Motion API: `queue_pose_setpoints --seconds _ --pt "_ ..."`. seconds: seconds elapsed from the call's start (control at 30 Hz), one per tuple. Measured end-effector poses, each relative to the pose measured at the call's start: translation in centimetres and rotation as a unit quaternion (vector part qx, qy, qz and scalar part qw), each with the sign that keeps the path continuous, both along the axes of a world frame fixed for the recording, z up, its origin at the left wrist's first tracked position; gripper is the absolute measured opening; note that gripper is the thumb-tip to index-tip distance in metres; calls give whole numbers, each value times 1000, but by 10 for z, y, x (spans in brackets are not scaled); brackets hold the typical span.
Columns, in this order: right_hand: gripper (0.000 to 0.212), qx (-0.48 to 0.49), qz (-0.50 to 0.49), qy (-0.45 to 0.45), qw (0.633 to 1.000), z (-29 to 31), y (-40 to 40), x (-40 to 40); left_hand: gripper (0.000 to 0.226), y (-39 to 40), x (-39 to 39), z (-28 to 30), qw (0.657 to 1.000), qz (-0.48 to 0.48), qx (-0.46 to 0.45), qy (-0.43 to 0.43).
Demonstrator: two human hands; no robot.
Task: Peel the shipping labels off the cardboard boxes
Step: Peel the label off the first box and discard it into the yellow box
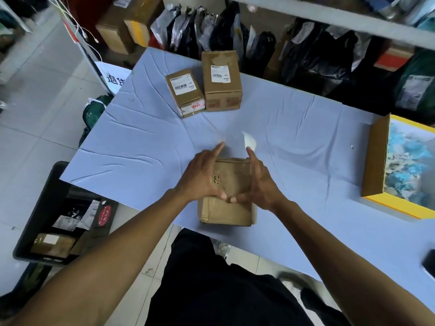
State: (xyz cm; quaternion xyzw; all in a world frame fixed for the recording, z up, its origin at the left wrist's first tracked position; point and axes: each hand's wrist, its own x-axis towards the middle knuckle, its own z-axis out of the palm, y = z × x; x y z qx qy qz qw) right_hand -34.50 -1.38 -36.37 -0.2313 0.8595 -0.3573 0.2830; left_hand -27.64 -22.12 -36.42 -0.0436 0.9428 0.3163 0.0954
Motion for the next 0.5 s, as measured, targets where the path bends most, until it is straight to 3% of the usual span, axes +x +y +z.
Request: queue_pose_setpoints --seconds 0.1,0.17,0.23,0.3,0.4,0.5 --pt "108 -3 -98 72 993 3 -13 -11 118 9 -27 6 997 79 27 6" --pt "97 11 -102 108 989 2 -19 -19 112 9 -36 8 996 82 43 4" --pt "111 -22 -71 52 996 2 -12 -21 121 6 -30 8 999 40 35 -2" --pt "137 -30 9 10 999 2 3 -16 141 4 -17 7 998 -58 -39 0" --pt "153 22 122 61 990 -1 16 -3 151 4 -7 0 978 -153 -142 -8" --pt "152 67 114 109 985 -6 14 1 145 9 -15 0 987 -115 -112 -13"
